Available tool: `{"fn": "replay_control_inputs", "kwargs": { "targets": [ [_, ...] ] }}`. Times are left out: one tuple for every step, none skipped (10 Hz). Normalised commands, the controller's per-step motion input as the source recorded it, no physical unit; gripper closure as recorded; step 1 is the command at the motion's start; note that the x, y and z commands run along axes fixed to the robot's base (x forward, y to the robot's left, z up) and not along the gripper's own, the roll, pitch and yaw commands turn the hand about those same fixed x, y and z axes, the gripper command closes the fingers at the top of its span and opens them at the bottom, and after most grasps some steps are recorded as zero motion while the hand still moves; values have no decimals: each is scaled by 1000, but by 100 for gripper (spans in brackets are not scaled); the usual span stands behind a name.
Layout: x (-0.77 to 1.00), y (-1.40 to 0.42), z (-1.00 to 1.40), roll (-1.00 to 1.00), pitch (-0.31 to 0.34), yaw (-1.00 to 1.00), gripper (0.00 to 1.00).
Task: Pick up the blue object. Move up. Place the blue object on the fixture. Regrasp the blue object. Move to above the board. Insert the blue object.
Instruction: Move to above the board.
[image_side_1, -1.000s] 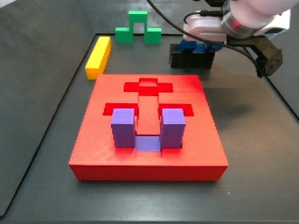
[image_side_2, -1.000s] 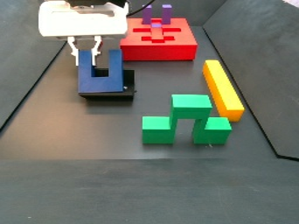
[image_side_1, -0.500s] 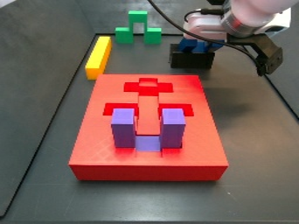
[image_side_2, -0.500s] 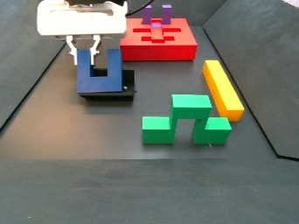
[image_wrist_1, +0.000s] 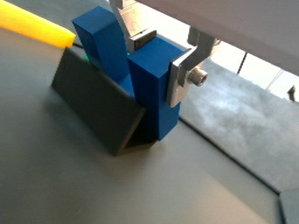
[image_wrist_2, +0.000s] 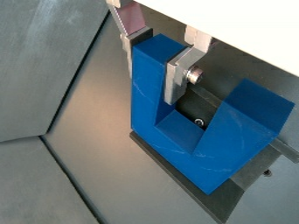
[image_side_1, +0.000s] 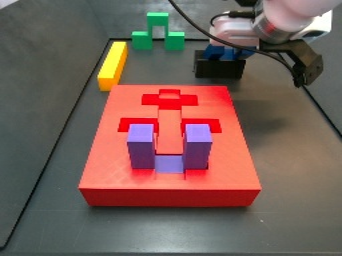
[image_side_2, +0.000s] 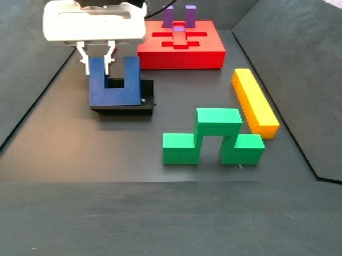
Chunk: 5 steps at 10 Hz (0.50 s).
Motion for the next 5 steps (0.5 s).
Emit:
{"fn": "replay_control_inputs", "kwargs": {
  "targets": [
    [3,-7,1400,-31,-6,-43,100],
    [-13,-37,1400,-127,-30,-62,100],
    [-29,-13,1400,-93,-14,-43,100],
    [-22,-19,1400,-61,23,-36,100],
    [-12,-29,1400,-11,43,-36,100]
  ]
}}
